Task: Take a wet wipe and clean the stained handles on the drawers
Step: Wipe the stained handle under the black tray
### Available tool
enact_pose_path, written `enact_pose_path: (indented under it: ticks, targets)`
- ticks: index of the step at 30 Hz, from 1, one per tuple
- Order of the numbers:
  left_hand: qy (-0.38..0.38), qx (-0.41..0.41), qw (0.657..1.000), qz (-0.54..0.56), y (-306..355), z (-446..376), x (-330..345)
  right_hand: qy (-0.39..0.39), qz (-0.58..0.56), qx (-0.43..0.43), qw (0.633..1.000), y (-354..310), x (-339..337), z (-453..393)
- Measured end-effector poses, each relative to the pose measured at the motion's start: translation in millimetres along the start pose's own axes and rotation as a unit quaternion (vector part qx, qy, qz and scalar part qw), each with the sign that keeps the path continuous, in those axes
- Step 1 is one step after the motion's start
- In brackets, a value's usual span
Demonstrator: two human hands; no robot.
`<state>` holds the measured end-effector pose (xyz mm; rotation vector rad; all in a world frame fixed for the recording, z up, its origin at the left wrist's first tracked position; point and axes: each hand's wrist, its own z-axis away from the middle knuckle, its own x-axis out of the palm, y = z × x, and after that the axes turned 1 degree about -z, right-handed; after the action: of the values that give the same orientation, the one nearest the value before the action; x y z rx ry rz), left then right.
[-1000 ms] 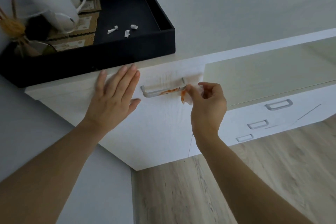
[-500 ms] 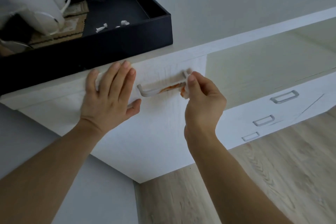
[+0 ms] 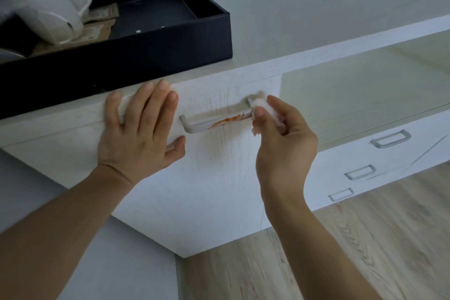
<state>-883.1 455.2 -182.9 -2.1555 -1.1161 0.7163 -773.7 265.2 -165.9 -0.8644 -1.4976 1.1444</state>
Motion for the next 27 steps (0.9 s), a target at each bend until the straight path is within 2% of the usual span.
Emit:
enact_pose_path:
  ticks: [4,9,17,23,27]
  targets:
    - [-0.010,0.001,1.000,-0.004,-0.1,-0.6,-0.9,0.010,-0.011,-0.022,1.000,6.2,3.1,7.5]
    - [-0.016,0.002,1.000,-0.008,0.3,-1.8,-2.0,0.047,-0.080,0.022,0.995,9.9,10.4,5.4]
    - [-0.003,0.018,0.999,-0.040,1.5,0.8,2.2,0.054,-0.093,0.034,0.994,7.9,14.0,10.7]
    - [0.013,0.054,0.998,-0.038,2.8,4.0,5.7,0.074,-0.049,-0.042,0.995,13.6,3.2,15.1]
    - [0.018,0.058,0.997,-0.039,2.7,4.6,6.7,0.032,0.057,-0.142,0.988,21.2,12.9,24.2]
